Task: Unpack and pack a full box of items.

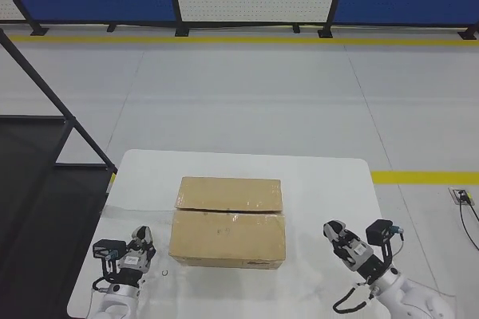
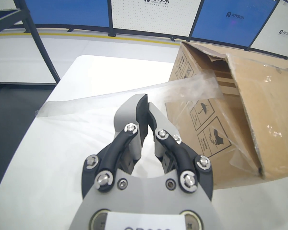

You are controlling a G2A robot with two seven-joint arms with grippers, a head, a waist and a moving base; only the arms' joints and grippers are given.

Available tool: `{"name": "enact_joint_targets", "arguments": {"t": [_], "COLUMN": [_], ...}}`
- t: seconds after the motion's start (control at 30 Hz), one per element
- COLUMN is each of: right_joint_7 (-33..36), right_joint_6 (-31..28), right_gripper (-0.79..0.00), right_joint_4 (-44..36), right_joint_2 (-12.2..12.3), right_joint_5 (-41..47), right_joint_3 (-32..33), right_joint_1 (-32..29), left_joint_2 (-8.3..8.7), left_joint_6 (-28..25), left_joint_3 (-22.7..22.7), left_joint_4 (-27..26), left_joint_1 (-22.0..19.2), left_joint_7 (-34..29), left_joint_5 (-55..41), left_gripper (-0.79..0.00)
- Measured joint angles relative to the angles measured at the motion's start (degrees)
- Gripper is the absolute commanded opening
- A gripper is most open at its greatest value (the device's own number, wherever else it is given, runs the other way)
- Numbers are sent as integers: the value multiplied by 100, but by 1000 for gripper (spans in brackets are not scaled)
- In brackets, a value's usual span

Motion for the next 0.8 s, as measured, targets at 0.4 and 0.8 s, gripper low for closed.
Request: {"name": "enact_joint_targets", "arguments": {"t": [0.4, 0.8], "right_joint_7": [263, 705], "right_joint_6": [243, -381], "right_gripper": [0, 0], "right_joint_4": [-26, 756], "right_joint_2": [10, -35], "right_joint_5": [-107, 1370], "right_joint_3": [-1, -475], "right_joint_1": [76, 704], "left_joint_2": [-2, -11], "left_joint_6": [70, -168], "left_joint_3": [-245, -521], "left_joint_4": [-195, -372], "left_joint_1": [234, 309], "left_joint_7": [167, 152], "left_joint_5": [-217, -784], "left_gripper": [0, 0]}}
